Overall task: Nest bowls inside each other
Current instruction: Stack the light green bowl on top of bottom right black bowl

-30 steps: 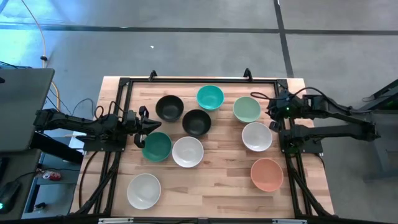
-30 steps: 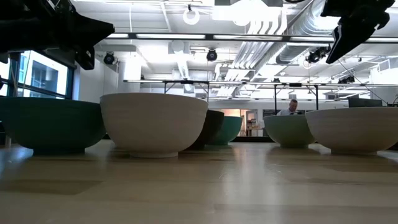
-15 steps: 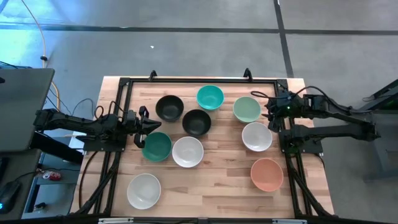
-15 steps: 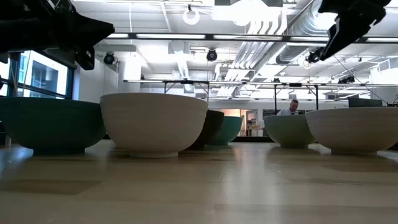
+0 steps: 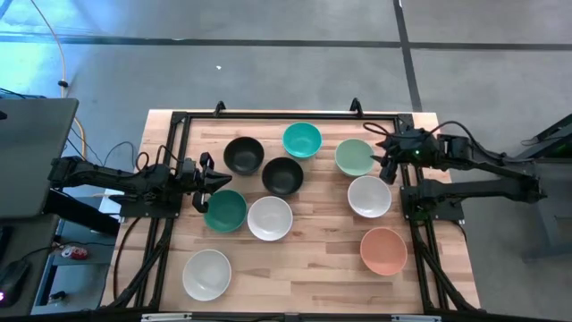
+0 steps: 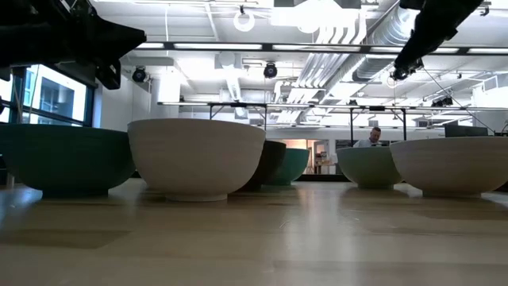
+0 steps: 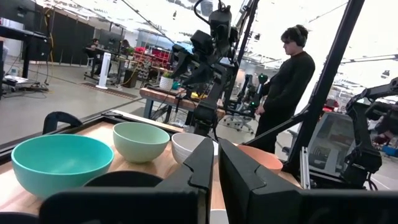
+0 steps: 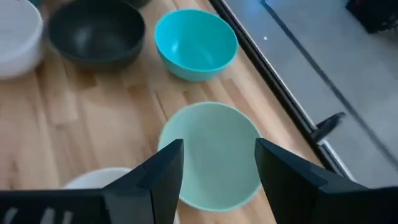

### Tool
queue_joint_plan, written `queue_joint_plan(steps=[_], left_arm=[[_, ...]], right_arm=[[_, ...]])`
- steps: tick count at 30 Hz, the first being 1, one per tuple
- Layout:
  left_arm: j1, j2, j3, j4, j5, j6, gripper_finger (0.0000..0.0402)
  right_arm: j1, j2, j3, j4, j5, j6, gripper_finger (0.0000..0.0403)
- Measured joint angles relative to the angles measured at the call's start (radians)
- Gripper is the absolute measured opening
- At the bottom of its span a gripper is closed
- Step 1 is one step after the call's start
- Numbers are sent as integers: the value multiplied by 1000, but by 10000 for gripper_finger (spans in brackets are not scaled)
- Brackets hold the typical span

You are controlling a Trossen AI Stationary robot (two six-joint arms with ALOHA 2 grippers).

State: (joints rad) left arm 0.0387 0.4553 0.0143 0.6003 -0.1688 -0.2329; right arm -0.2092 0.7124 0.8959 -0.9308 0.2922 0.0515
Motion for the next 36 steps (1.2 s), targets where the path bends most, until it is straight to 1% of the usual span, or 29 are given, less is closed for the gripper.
queue_joint_plan(steps=[3,7,10,12,15,20,28,33,36], left_arm=[[0,0,0,-1,0,0,15],[0,0,0,-1,0,0,15],[0,0,0,-1,0,0,15],[0,0,0,-1,0,0,15],[0,0,0,-1,0,0,15],[0,0,0,-1,0,-1,15],[0,0,0,-1,3,-3,15],[0,0,0,-1,3,-1,15],[0,0,0,-1,3,-1,15]], right_arm=[[0,1,0,22,-45,28,192],[0,2,0,20,-171,58,192],[0,2,0,20,-245,142,192],[0,2,0,20,-237,221,192],[0,0,0,15,-184,298,192],[0,0,0,20,-146,306,192],[0,0,0,33,-145,310,192],[0,0,0,31,-147,385,192],[-6,1,0,-27,-144,456,192]])
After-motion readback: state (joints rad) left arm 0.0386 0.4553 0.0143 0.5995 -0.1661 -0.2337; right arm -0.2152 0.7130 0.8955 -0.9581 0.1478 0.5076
